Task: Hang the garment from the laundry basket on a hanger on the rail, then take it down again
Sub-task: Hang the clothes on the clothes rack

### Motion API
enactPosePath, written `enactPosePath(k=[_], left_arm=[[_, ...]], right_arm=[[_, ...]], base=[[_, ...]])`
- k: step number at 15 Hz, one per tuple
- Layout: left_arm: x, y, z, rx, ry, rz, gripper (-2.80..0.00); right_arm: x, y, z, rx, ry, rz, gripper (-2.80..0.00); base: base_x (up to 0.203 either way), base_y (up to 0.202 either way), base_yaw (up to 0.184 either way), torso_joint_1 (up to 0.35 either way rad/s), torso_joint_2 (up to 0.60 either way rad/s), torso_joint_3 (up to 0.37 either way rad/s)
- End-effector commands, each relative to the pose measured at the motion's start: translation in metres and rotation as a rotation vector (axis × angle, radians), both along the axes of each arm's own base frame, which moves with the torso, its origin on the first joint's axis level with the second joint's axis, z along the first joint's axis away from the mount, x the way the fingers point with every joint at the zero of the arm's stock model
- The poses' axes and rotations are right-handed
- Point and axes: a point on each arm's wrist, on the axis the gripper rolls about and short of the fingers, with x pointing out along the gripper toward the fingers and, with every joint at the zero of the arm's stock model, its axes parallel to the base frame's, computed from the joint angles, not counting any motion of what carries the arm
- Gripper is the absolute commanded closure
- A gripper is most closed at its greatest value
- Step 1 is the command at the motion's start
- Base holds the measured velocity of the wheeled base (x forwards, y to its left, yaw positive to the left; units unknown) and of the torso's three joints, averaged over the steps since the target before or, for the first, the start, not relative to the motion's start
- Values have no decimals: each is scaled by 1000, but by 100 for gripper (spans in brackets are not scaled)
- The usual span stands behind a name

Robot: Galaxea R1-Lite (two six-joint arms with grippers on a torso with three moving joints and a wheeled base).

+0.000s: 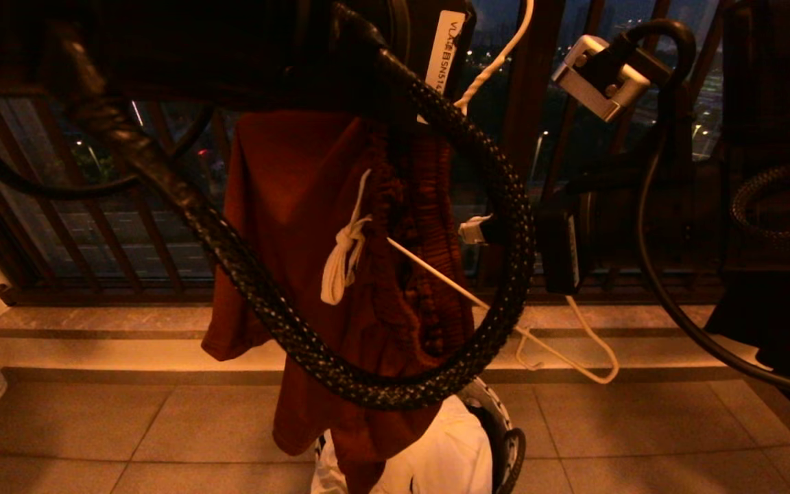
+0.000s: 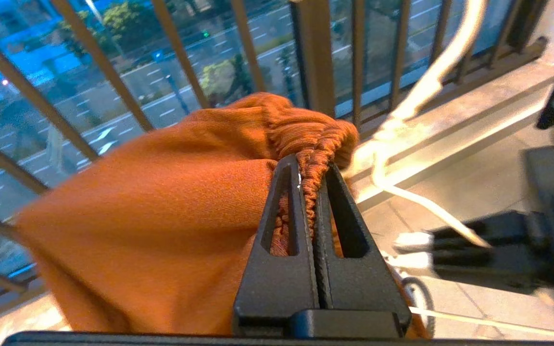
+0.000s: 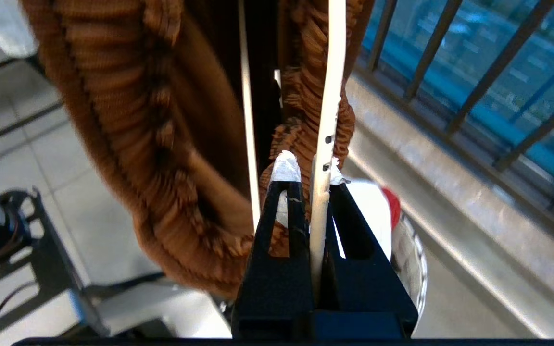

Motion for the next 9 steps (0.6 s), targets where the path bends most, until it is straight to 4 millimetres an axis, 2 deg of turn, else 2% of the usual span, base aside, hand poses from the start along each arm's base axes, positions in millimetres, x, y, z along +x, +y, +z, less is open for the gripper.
enactPosePath(k=[1, 9], left_arm=[[-2, -3, 0, 3, 1, -9, 0], [-10, -7, 1, 42, -29, -41, 0]], right_arm=[[1, 2, -1, -1, 3, 10, 0], [5, 8, -3, 61, -35, 91, 0]], base=[[0, 0, 0, 0, 0, 0], [0, 0, 0, 0, 0, 0]])
